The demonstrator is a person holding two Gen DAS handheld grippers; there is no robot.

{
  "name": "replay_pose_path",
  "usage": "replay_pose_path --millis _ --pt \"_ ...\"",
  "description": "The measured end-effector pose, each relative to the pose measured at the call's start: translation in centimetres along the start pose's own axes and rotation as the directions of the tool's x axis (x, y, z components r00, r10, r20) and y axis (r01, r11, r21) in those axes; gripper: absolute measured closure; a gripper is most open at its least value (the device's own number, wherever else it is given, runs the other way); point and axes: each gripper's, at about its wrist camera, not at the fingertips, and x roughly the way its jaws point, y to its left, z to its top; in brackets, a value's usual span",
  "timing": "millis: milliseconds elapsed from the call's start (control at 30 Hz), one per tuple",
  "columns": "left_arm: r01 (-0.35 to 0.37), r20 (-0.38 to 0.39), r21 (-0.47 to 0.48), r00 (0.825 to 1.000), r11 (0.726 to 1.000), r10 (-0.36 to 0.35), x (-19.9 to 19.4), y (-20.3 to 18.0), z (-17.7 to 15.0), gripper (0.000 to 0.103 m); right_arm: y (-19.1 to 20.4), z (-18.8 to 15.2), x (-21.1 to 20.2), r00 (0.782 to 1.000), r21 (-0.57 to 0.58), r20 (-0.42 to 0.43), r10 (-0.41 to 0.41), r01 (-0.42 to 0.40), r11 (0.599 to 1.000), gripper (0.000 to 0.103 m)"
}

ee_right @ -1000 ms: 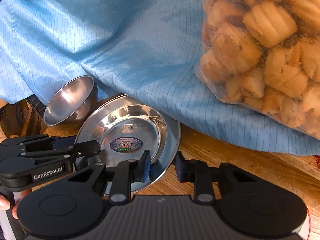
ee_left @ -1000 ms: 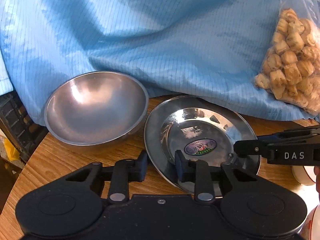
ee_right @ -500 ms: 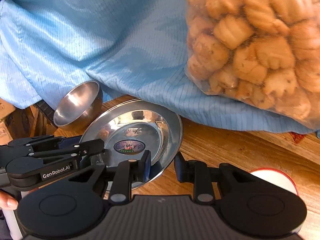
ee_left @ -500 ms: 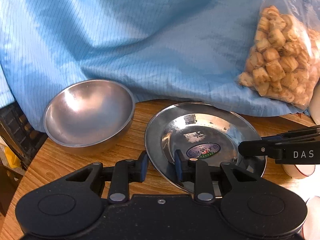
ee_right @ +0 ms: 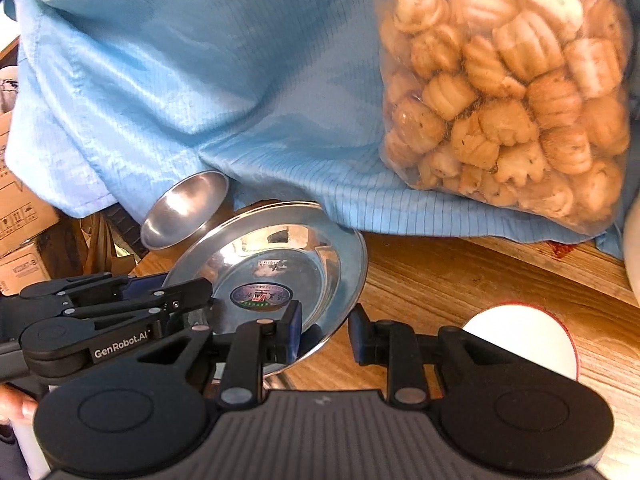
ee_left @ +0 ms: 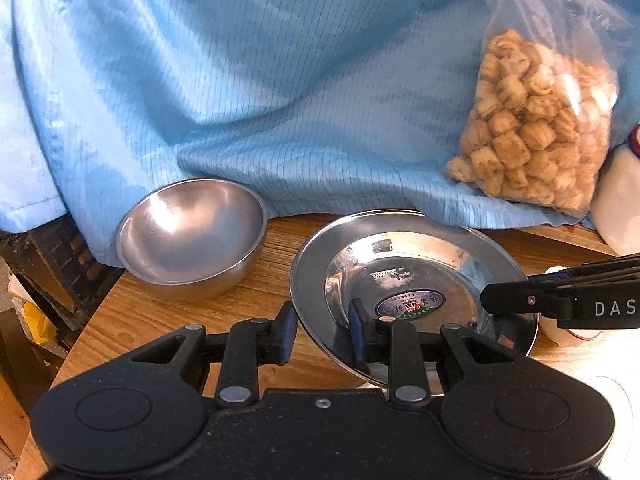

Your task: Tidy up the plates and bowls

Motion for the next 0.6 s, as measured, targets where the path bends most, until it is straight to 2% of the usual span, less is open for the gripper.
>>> replay_pose_path --millis 600 --pt "0.024 0.05 -0.014 0.998 1.0 -0.023 -6.8 0.9 -3.9 0.073 4.2 -4.4 -6.1 0.999 -0.066 0.033 -0.005 0.007 0.998 0.074"
